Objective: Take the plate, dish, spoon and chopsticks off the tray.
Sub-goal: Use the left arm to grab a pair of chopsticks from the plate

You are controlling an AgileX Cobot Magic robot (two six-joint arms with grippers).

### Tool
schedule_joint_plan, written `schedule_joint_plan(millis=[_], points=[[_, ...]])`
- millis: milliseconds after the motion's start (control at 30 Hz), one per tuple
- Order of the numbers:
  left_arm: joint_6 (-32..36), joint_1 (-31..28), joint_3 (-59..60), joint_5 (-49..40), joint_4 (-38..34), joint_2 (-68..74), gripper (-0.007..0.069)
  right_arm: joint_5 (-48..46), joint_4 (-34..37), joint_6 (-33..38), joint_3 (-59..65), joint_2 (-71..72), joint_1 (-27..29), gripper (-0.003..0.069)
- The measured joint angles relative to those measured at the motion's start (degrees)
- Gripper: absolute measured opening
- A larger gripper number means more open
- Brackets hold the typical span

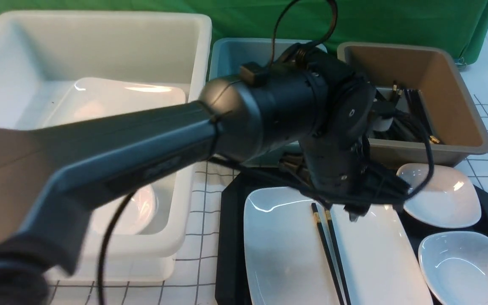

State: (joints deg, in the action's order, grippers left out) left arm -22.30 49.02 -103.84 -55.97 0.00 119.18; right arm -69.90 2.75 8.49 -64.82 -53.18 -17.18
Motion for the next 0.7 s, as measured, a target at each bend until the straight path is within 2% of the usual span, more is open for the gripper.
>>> schedule_joint_plan(millis=[133,233,500,700], points=[[-1.8,-2.7,-3.1,0.1,0.0,5.0,0.049,0.4,0.0,-1.3,1.5,6.1,0.0,0.005],[-3.8,-4.1,-4.2,0.4,-0.4,8.1,0.0549,0.9,0.0,-1.3,1.7,9.9,0.0,0.0057],[-5.9,-4.6,-4.6,1.9,-4.4,11.6,0.0575,1.5,0.0,-1.3,1.7,14.4,0.0,0.0065],[-6.1,-4.2,-4.8,2.4,-4.1,11.9,0.0573,1.7,-0.1,-1.2,1.7,14.4,0.0,0.0071]])
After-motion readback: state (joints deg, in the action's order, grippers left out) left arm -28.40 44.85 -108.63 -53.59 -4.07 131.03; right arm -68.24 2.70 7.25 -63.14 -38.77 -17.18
